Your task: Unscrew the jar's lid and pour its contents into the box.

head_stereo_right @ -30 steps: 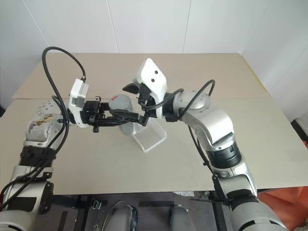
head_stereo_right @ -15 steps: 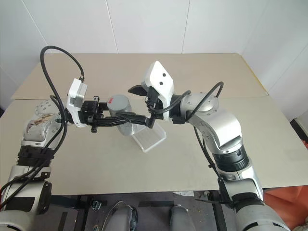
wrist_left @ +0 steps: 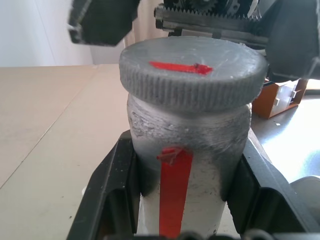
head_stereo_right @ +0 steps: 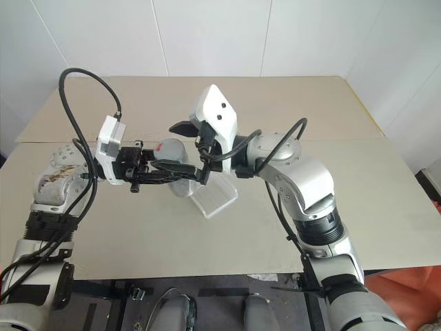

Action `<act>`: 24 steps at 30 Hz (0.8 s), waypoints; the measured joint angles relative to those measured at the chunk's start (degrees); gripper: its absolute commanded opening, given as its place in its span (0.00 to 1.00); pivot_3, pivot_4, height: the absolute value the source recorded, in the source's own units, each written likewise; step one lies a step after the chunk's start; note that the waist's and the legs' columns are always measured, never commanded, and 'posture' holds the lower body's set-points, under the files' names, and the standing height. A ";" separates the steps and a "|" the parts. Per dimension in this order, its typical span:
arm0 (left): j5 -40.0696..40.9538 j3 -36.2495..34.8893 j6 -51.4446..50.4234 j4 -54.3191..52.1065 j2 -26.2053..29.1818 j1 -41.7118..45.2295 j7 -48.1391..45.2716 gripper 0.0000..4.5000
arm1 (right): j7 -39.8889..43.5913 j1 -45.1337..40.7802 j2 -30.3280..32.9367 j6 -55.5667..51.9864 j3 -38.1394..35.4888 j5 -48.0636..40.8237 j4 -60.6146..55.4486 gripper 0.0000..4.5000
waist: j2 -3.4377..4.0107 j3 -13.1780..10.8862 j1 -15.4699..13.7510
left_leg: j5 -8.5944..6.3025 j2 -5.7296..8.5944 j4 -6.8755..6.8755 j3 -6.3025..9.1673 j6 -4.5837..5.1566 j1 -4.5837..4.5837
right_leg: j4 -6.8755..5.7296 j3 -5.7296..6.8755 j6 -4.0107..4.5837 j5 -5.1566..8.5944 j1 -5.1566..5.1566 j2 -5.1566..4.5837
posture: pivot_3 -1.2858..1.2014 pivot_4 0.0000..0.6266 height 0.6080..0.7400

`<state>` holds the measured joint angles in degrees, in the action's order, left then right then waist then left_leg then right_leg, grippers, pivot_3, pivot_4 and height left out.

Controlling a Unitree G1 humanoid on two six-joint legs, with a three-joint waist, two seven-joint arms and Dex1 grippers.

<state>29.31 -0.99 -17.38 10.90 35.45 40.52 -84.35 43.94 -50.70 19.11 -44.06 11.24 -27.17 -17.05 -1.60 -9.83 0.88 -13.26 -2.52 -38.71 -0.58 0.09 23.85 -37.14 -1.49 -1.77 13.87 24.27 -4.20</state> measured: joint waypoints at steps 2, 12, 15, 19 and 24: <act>0.00 0.00 0.00 -0.23 0.00 0.00 0.02 0.43 | -0.18 0.00 -0.11 -0.10 0.18 0.00 0.36 0.99 | 0.00 0.00 -0.01 | 0.00 0.00 0.00 0.00 0.00 0.00 | 0.00 0.00 0.00 0.00 0.00 0.00 | 0.52 0.24 1.00; 0.00 0.00 0.00 -0.24 0.00 -0.01 0.44 0.43 | -0.17 -0.07 -0.15 -0.17 1.18 -0.02 0.96 0.91 | 0.00 0.00 -0.01 | 0.00 0.00 0.00 0.00 0.00 0.00 | 0.00 0.00 0.00 0.00 0.00 0.00 | 0.52 0.24 1.00; 0.00 0.00 0.00 -0.41 0.00 -0.13 0.56 0.43 | -0.15 -0.07 -0.15 -0.17 1.20 -0.07 0.96 0.71 | 0.00 0.00 -0.01 | 0.00 0.00 0.00 0.00 0.00 0.00 | 0.00 0.00 0.00 0.00 0.00 0.00 | 0.52 0.24 1.00; 0.03 -0.09 0.01 -0.59 0.03 -0.24 0.77 0.43 | -0.12 -0.07 -0.15 -0.18 1.37 -0.22 0.97 0.61 | 0.00 0.00 -0.01 | 0.00 0.00 0.00 0.00 0.00 0.00 | 0.00 0.00 0.00 0.00 0.00 0.00 | 0.52 0.24 1.00; 0.10 -0.12 0.01 -0.95 0.03 -0.44 0.91 0.43 | -0.36 -0.20 -0.14 -1.21 0.90 -1.41 0.97 0.61 | 0.00 0.00 -0.01 | 0.00 0.00 0.00 0.00 0.00 0.00 | 0.00 0.00 0.00 0.00 0.00 0.00 | 0.52 0.24 1.00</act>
<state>29.42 -1.11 -17.38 9.95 35.48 40.08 -83.44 43.58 -50.91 18.97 -45.26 12.14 -28.58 -16.08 -1.60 -9.83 0.88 -13.26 -2.52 -38.70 -0.58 0.08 23.84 -37.14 -1.49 -1.77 13.87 24.27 -4.20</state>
